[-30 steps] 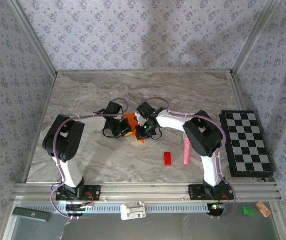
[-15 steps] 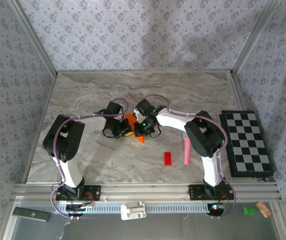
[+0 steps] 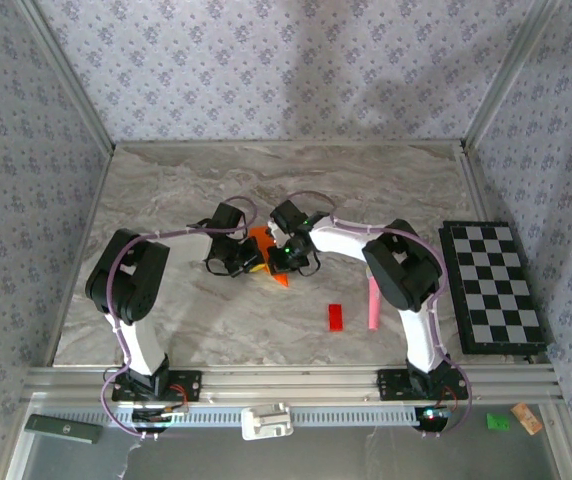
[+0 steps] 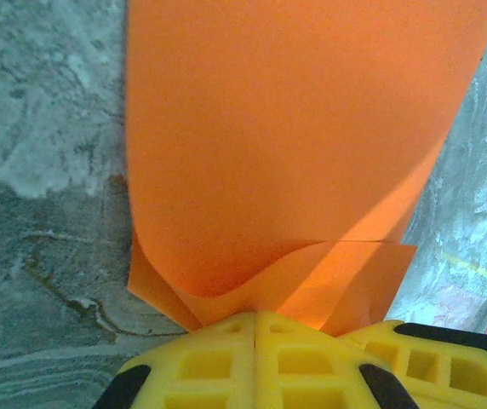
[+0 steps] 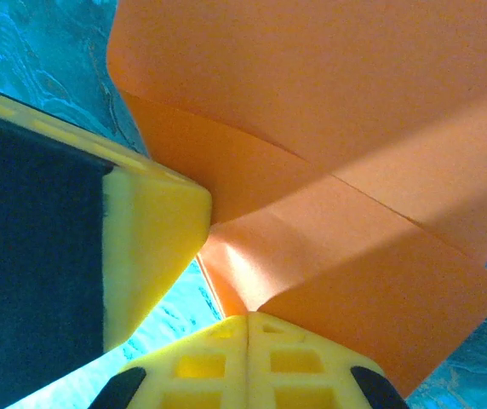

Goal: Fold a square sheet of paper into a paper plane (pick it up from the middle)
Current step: Third fold the triangle at the center of the table.

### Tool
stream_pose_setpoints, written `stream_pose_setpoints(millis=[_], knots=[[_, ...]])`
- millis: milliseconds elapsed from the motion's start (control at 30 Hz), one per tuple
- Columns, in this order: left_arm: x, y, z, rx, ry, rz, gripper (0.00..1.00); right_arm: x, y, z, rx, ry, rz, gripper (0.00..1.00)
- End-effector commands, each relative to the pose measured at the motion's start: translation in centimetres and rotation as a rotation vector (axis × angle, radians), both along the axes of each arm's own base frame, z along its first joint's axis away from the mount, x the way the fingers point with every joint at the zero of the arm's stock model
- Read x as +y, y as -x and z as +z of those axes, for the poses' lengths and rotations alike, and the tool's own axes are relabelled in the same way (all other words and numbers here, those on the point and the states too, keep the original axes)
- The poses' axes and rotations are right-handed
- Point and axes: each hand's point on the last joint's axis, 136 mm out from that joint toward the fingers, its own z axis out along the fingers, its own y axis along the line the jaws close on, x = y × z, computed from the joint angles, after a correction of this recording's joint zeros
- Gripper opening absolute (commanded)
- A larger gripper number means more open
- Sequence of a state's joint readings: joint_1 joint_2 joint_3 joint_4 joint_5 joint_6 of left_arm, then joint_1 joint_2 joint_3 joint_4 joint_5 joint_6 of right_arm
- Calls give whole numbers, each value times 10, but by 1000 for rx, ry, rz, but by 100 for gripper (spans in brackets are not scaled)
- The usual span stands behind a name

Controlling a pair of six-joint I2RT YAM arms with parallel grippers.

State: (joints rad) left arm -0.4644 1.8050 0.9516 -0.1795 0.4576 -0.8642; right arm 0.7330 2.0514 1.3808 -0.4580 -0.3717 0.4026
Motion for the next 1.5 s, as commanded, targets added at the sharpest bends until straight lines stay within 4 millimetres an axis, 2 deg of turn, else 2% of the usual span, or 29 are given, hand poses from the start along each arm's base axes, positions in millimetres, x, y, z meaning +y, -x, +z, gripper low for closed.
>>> stream_pose_setpoints(millis=[0,233,400,500,733,833,933,1167,1267,1467], knots=[[18,-8,-5,-24,-67,20,0,-21,10,-26,44,127,-2,0],[46,-25,-17,-49,-111,48,1,-33,16,-37,63,186,-7,0],[63,-37,-15,-73,-116,70,1,-34,16,-39,66,194,-21,0],[66,-44,-1,-106,-95,73,1,-33,15,-39,68,186,-31,0],[47,-50,56,-237,20,69,2,-20,4,-31,64,127,-76,0],[39,-46,63,-251,51,77,3,-12,-3,-26,61,92,-93,0],[23,-39,58,-226,88,59,3,-8,-6,-22,60,69,-96,0],[3,-28,23,-131,76,25,0,-6,-4,-17,63,35,-77,0],[2,-25,11,-98,59,26,0,-6,-1,-15,61,24,-57,0],[14,-17,-11,-29,-22,46,0,-4,3,-2,37,-25,5,0]])
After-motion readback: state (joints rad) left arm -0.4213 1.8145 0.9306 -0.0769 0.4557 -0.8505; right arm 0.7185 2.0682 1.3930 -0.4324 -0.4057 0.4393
